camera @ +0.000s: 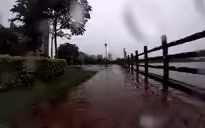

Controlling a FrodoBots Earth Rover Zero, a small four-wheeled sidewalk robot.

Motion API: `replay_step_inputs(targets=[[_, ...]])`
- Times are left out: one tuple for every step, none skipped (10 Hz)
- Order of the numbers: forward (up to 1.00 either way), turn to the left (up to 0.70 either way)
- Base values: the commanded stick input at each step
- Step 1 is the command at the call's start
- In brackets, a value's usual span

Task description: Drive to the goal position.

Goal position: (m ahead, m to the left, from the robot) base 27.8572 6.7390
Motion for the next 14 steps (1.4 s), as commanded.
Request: replay_step_inputs(targets=[[1.00,0.00],[1.00,0.00],[1.00,0.00],[1.00,0.00],[1.00,0.00],[1.00,0.00],[1.00,0.00],[1.00,0.00],[1.00,0.00],[1.00,0.00],[1.00,0.00],[1.00,0.00],[1.00,0.00],[1.00,0.00]])
